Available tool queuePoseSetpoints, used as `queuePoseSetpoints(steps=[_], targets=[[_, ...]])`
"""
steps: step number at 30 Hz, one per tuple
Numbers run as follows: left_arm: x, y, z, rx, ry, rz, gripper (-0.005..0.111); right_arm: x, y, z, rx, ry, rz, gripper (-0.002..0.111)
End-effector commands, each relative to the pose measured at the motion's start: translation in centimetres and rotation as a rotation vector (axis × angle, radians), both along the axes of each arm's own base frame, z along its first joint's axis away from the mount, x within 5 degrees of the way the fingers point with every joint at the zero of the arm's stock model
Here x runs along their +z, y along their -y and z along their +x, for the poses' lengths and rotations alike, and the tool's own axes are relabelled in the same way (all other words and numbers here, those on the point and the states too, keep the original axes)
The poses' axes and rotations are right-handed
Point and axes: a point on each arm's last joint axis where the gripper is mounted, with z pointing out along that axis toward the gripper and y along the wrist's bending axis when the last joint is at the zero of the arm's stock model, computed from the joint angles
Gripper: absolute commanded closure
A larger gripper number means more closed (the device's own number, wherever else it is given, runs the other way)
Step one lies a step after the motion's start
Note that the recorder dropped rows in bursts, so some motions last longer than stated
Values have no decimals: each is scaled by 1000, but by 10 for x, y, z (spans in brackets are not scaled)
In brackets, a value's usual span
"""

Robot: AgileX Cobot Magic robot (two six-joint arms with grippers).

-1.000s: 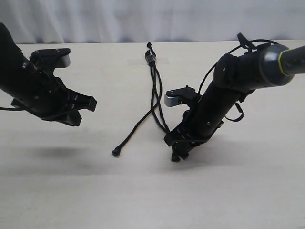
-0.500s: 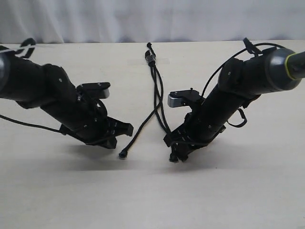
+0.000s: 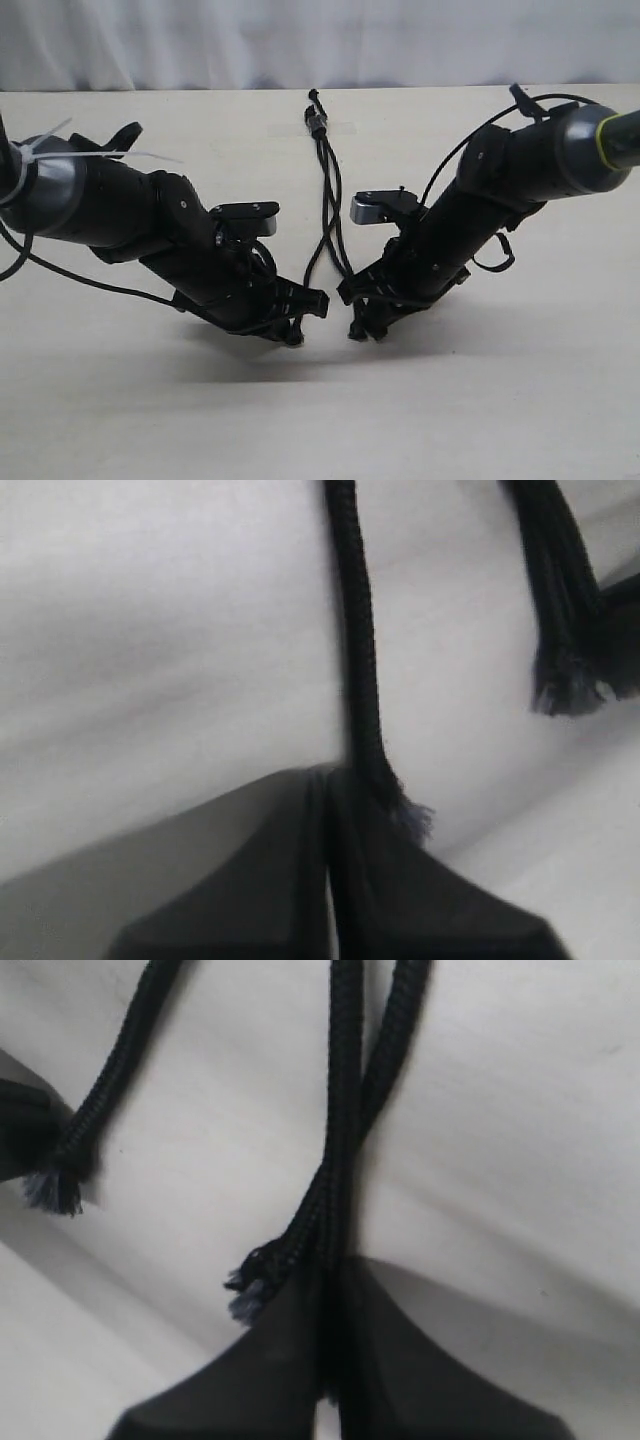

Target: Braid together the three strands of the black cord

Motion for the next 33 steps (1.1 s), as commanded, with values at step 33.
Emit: queuePoseSetpoints(steps=[33], targets=[[235, -178, -100, 170, 472, 217, 104, 173, 104, -116, -295, 446, -167, 104]])
